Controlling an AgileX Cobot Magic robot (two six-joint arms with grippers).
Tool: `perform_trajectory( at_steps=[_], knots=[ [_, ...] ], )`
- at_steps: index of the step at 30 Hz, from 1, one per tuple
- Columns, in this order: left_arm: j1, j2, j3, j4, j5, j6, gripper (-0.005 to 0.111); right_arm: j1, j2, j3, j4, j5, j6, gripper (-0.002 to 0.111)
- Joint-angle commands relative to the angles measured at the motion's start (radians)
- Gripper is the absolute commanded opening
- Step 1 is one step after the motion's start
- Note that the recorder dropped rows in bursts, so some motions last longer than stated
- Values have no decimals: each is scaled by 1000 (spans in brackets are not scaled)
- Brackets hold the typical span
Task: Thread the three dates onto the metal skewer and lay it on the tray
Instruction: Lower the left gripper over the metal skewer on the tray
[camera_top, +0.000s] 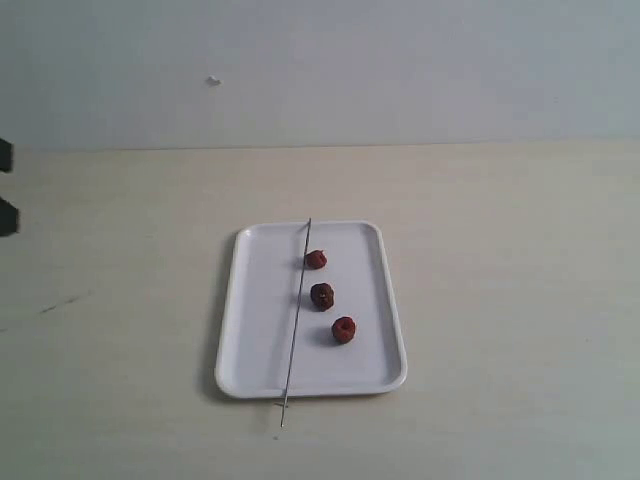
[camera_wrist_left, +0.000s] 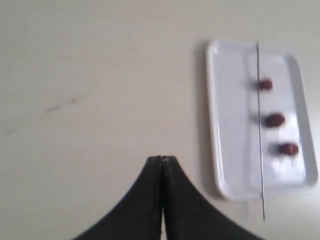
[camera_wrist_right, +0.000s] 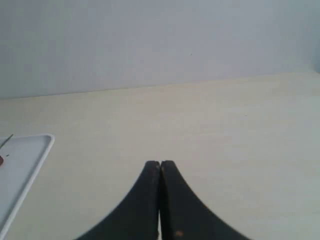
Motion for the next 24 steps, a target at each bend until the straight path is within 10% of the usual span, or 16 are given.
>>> perform_trajectory(
  at_steps=[1, 13, 24],
  knots=[
    [-165, 167, -124, 129, 146, -53, 0, -6, -7, 4, -4, -4, -5, 0],
    [-601, 523, -370, 321, 120, -273, 0, -6, -7, 4, -4, -4, -5, 0],
    [-678, 734, -569, 314, 166, -347, 1, -6, -7, 4, -4, -4, -5, 0]
  ],
)
